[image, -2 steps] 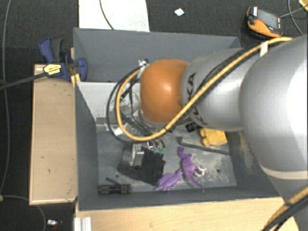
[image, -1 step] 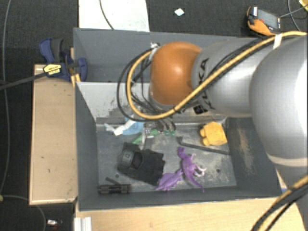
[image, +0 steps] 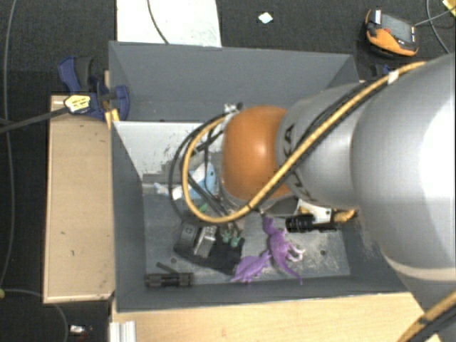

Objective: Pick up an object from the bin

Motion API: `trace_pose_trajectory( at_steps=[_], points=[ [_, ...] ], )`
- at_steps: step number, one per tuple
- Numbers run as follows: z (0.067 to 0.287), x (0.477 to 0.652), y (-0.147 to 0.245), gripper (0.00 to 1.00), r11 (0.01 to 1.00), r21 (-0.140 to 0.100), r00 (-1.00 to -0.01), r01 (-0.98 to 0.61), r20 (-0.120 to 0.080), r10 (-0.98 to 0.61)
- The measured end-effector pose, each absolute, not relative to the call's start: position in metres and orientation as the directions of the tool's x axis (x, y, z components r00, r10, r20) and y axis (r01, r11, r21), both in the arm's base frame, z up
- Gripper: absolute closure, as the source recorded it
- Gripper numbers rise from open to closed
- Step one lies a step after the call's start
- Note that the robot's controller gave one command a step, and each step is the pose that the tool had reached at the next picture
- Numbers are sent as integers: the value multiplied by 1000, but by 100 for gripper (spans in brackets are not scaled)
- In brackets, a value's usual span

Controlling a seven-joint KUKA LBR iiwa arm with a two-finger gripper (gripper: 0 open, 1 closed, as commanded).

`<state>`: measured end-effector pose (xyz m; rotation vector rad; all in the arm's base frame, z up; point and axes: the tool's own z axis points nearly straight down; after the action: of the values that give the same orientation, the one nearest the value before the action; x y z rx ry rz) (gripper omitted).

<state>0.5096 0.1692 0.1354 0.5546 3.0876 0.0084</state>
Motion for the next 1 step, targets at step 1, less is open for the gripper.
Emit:
trace_pose_trajectory(
  at_steps=[1],
  points=[
    [144, 540, 199, 0, 999, 3, -999, -34, -23, -34]
  ],
)
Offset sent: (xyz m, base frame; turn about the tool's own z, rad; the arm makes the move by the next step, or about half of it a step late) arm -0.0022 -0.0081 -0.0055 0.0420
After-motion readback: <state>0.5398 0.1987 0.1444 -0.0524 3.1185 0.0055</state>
